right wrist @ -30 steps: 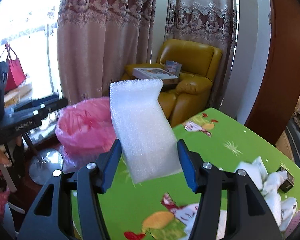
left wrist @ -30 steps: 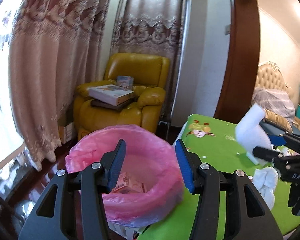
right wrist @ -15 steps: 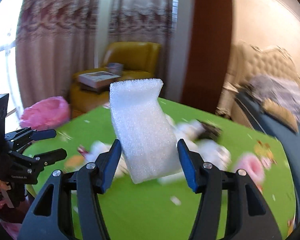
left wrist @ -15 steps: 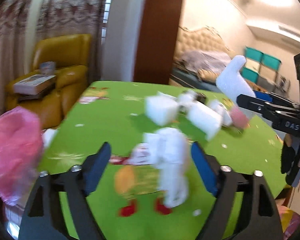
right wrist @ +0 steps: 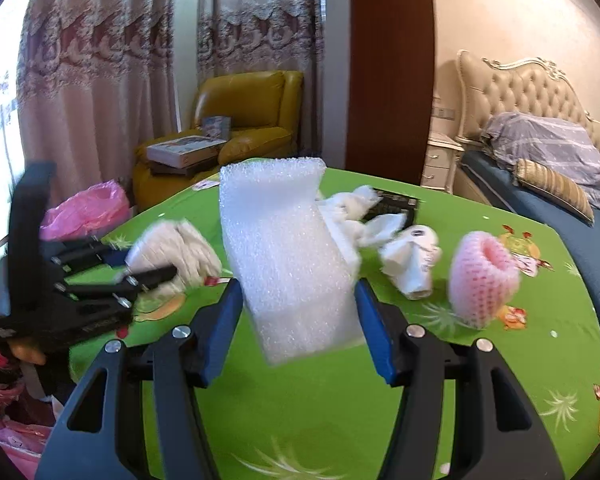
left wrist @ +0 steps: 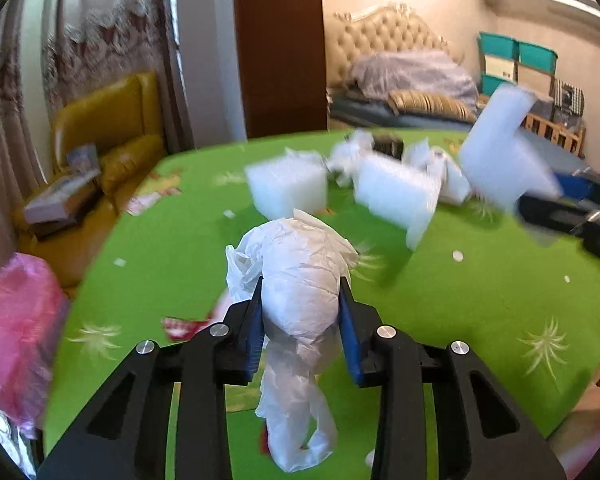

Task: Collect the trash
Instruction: 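Carry the plastic bag and foam sheet over to the pink bin, then open both grippers over the pink bin to drop the bag and foam sheet, then move both grippers back over the table toward the remaining trash, then grasp the pink foam fruit net with the right gripper, then grasp the long white foam strip with the left gripper, then carry the foam strip and pink foam net over to the pink bin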

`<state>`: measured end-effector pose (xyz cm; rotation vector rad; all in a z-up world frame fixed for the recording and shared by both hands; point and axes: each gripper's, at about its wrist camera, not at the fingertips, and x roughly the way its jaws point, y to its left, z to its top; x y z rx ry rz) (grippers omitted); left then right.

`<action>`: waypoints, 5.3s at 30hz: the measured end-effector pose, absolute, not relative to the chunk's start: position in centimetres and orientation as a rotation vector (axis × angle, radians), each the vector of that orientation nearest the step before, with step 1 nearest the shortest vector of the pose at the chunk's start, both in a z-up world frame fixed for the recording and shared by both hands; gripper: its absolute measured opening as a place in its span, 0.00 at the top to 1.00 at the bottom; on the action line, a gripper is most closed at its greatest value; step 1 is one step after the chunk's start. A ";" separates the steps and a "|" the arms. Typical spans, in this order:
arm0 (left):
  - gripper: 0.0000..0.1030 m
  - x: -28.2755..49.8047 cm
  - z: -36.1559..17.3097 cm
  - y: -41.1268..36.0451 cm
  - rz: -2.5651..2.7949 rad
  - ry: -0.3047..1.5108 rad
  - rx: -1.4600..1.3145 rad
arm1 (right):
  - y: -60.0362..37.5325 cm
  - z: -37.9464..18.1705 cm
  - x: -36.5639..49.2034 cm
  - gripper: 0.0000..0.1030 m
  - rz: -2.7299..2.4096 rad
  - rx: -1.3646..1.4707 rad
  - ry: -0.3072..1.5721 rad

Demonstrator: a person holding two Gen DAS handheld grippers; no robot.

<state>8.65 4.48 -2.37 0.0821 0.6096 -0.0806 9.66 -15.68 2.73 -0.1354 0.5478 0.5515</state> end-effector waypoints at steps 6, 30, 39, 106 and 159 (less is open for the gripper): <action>0.68 4.8 1.0 9.5 -0.012 0.510 0.039 | -10.1 2.8 9.4 0.46 0.635 -0.207 0.550; 0.68 -2.7 4.0 34.6 0.449 0.455 -0.168 | 18.4 8.1 10.8 0.45 1.016 -0.358 0.511; 0.68 -1.3 1.9 39.3 0.505 0.471 -0.252 | 26.9 6.8 13.1 0.44 1.048 -0.371 0.567; 0.09 16.6 -3.5 6.5 -0.047 0.709 -0.124 | -25.6 -2.2 24.8 0.38 0.200 -0.077 0.755; 0.52 12.2 -3.3 -2.5 -0.245 0.607 0.056 | -23.3 -1.3 11.1 0.61 0.353 -0.051 0.644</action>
